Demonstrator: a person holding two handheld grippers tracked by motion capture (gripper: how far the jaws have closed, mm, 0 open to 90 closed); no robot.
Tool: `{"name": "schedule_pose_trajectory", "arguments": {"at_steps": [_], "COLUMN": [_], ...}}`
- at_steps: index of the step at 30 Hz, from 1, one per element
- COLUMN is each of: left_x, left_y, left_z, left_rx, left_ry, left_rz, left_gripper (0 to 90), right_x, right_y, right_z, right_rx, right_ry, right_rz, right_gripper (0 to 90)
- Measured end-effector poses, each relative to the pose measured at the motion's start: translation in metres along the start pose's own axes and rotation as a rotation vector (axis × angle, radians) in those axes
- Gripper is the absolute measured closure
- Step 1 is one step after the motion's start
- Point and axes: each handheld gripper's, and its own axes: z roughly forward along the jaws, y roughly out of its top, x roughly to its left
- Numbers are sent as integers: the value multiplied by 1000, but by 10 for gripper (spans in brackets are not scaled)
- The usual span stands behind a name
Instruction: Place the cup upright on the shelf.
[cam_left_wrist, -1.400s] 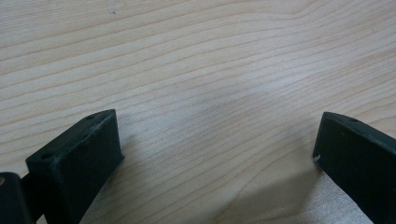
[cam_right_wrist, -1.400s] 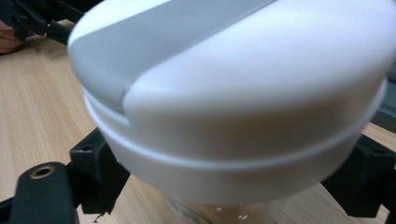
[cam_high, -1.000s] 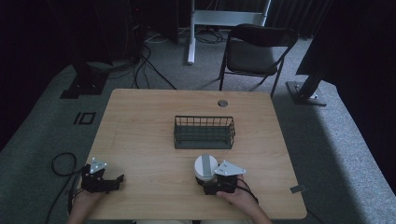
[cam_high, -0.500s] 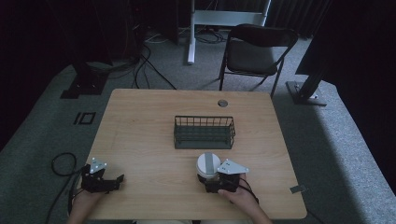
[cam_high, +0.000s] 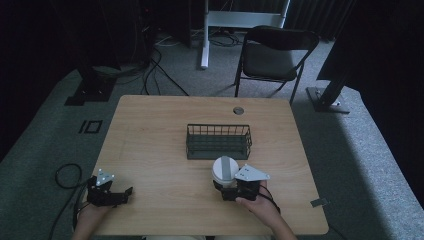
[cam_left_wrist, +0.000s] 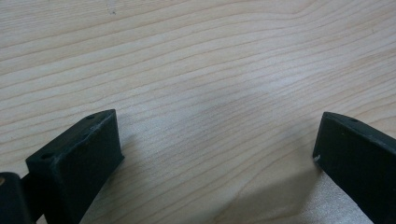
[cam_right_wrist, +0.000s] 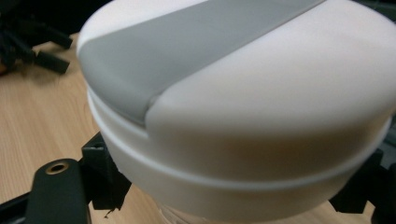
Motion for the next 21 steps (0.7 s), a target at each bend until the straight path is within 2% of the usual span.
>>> {"name": "schedule_pose_trajectory", "arguments": {"at_steps": [7,10,14,16,21], "left_x": [0,0,0,0,0], "left_y": [0,0,0,0,0], "left_z": [0,0,0,0,0], "left_rx": [0,0,0,-2,-1], "left_ry": [0,0,0,0,1], "left_rz": [0,0,0,-2,0], "left_gripper": [12,12,12,12,12], "right_x": [-3,-5,-12,-19,-27], "right_y": [20,32,49,64,79], "right_z": [-4,-6,-8,-9,-7], "right_rx": [-34,-46,-81,-95,-116], "right_ry": [15,3,-16,-44,-72], "right_rz": [8,-4,10,8,10], "right_gripper": [183,183,183,183,183]}}
